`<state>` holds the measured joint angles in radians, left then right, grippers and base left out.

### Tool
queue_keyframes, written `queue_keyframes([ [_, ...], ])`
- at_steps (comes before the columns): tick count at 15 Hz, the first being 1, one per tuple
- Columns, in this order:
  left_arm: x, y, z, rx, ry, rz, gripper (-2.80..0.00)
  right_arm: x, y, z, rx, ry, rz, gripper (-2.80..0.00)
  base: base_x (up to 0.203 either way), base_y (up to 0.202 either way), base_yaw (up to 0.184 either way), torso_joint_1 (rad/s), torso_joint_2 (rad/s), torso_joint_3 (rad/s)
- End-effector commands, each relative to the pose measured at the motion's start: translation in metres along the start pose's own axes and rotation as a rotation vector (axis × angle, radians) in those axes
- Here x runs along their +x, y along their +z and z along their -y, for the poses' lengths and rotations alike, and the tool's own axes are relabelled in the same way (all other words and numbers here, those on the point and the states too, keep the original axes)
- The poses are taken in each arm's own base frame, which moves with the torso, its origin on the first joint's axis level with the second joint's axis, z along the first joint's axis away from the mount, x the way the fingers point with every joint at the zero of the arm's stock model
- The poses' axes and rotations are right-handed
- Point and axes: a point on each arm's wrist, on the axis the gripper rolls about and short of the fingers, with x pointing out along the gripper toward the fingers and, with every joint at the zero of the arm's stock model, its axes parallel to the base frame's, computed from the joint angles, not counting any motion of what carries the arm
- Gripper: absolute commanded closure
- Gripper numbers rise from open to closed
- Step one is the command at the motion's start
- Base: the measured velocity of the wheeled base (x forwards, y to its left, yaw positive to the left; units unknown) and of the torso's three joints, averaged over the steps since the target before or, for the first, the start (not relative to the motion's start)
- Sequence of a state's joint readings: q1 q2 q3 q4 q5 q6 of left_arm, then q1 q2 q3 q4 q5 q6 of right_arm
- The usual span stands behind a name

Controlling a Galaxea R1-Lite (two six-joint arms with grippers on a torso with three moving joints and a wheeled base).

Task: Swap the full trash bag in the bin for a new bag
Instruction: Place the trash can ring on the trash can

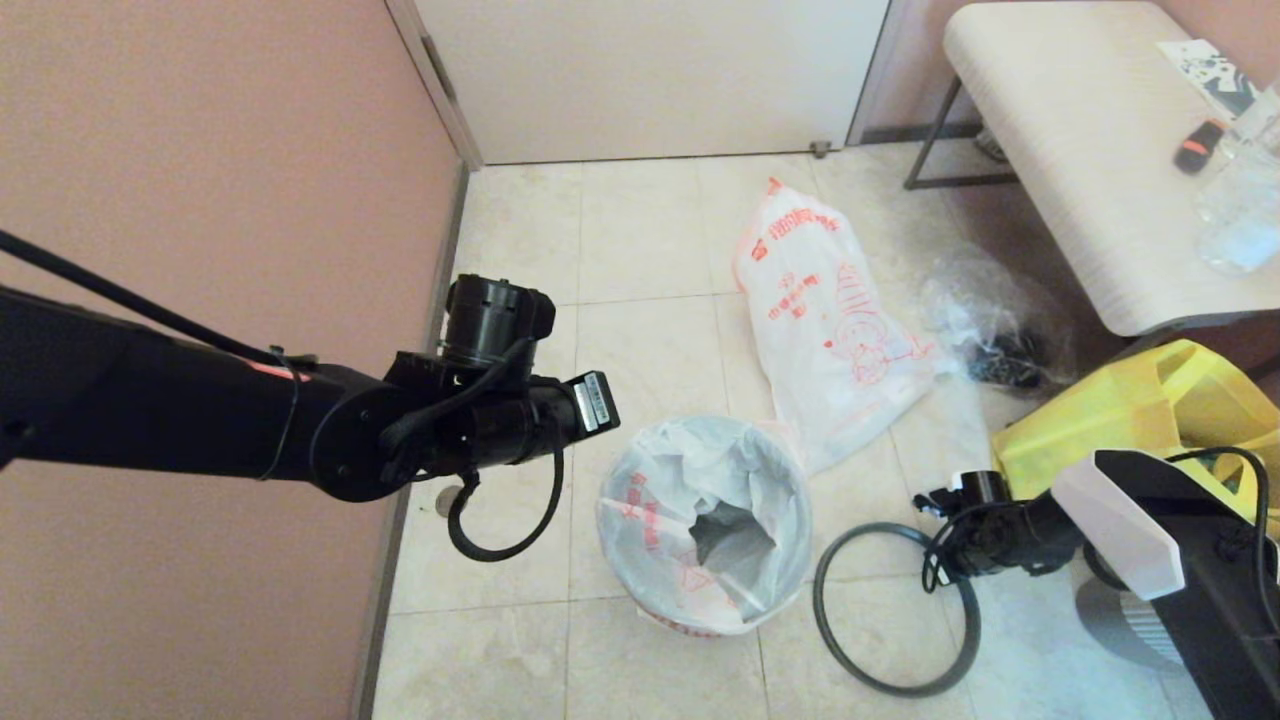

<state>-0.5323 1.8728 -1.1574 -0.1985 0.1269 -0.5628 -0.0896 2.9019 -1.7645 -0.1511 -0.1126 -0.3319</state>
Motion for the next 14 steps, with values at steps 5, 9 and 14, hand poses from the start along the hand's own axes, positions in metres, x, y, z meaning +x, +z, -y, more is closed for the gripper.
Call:
queue_keyframes([
  [5, 0.003, -0.002, 0.0, -0.001, 0.01, -0.003, 0.0, 0.023, -0.011, 0.01, 0.013, -0.011, -0.024, 0.0, 0.0, 0.0, 0.0, 0.0, 0.0, 0.0],
  [9, 0.003, -0.004, 0.002, 0.002, 0.003, -0.001, 0.0, 0.027, -0.015, 0.01, 0.009, 0.019, -0.119, 0.0, 0.0, 0.0, 0.0, 0.0, 0.0, 0.0],
  [14, -0.01, 0.004, 0.005, -0.007, -0.015, 0.029, 0.0, 0.006, -0.014, 0.014, 0.048, 0.023, -0.15, 0.0, 0.0, 0.0, 0.0, 0.0, 0.0, 0.0],
])
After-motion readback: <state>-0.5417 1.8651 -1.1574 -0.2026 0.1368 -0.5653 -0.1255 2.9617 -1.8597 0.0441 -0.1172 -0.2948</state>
